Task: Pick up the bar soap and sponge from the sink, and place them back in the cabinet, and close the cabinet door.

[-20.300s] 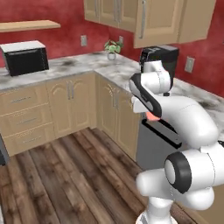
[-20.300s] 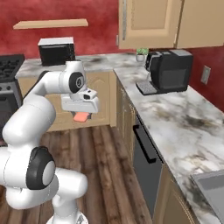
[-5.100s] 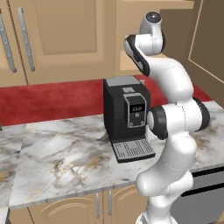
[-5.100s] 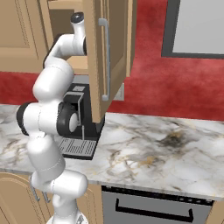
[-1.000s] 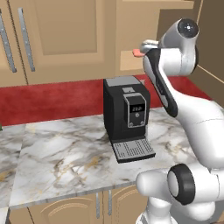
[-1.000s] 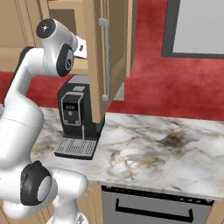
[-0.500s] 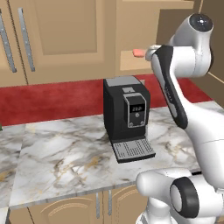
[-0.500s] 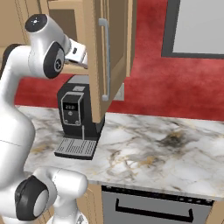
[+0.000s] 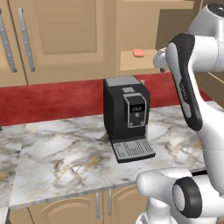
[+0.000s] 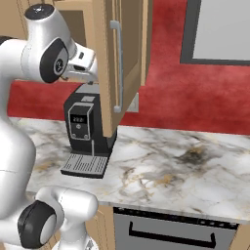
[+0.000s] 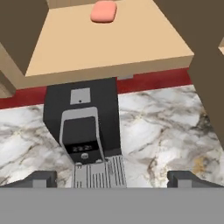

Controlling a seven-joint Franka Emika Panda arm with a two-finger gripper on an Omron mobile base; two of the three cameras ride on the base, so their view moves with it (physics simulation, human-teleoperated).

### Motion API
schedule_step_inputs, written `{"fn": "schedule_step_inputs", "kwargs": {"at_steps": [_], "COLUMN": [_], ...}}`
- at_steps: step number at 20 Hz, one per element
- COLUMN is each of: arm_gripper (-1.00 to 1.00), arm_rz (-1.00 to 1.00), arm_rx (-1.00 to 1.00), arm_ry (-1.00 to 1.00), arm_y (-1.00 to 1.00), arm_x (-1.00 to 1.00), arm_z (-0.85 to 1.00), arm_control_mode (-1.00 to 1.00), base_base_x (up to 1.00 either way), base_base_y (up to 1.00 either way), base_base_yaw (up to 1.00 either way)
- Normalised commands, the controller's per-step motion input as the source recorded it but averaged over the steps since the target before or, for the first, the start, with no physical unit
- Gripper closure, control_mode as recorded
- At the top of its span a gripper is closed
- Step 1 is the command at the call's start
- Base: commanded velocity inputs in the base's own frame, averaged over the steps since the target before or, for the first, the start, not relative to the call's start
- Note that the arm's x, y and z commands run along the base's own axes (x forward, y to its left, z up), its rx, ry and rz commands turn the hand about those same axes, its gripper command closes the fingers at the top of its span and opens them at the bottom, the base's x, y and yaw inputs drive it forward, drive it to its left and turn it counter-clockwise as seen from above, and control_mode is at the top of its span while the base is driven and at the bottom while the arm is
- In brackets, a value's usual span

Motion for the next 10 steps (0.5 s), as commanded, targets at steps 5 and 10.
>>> {"fn": "schedule_step_inputs", "kwargs": {"at_steps": [5,10], "arm_gripper": [-1.00,-1.00], "arm_rz": [0.05,0.01], "arm_rx": [-0.01,-0.04], "arm_ry": [0.00,0.00], "arm_y": [0.00,0.04], "arm_x": [-0.51,-0.44], "arm_z": [-0.23,-0.31], "arm_control_mode": [-1.00,-1.00], "base_base_x": [0.00,0.00], "base_base_y": [0.00,0.00], "base_base_yaw": [0.00,0.00]}}
